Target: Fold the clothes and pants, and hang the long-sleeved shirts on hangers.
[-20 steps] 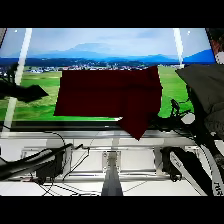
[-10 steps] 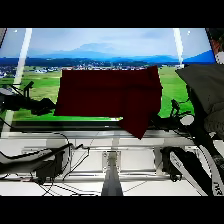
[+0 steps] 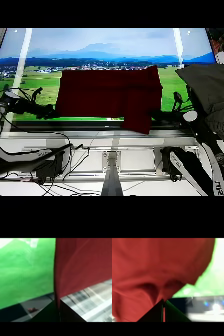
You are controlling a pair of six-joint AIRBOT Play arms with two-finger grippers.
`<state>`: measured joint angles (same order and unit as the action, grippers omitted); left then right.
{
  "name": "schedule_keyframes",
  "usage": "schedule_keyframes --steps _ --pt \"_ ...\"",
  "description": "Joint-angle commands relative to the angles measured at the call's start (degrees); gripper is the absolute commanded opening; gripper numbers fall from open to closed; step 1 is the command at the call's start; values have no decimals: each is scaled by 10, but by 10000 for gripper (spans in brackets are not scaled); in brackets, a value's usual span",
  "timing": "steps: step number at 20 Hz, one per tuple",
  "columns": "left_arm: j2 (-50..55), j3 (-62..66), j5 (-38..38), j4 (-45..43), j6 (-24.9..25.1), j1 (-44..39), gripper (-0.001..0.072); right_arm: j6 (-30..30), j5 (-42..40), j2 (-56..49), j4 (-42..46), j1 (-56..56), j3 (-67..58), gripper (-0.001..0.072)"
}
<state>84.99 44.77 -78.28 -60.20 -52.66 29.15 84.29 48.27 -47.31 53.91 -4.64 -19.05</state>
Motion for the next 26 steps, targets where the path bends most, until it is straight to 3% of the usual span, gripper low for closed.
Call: schedule_keyframes --steps 1,4,6,9,14,16,17,18,19,22,24,26 --pt "0 13 -33 120 44 -1 15 -11 -4 1 -33 0 -63 17" --pt "0 63 -33 313 97 -1 14 -11 -57 0 -79 0 -134 16" --pt "0 112 5 423 116 -8 12 -10 -127 -2 -103 1 -171 15" --pt "0 172 137 439 116 -58 11 -11 -201 -50 -120 6 -219 14" --pt "6 192 485 440 107 -172 13 -11 -317 -252 -119 59 -343 16" --pt "23 192 566 440 107 -207 16 -11 -363 -332 -119 71 -392 44" --pt "33 192 575 440 107 -217 137 -11 -370 -365 -119 73 -412 270" --pt "43 191 574 437 107 -224 503 -11 -367 -385 -118 73 -423 543" --pt "49 191 562 437 107 -227 700 -11 -360 -397 -117 72 -429 708" --pt "49 191 508 386 101 -209 710 -11 -317 -395 -81 55 -430 703" --pt "50 192 453 353 11 -171 696 -11 -262 -394 -48 31 -430 702" --pt "56 192 393 299 -15 -127 688 -16 -196 -394 -19 6 -430 702"
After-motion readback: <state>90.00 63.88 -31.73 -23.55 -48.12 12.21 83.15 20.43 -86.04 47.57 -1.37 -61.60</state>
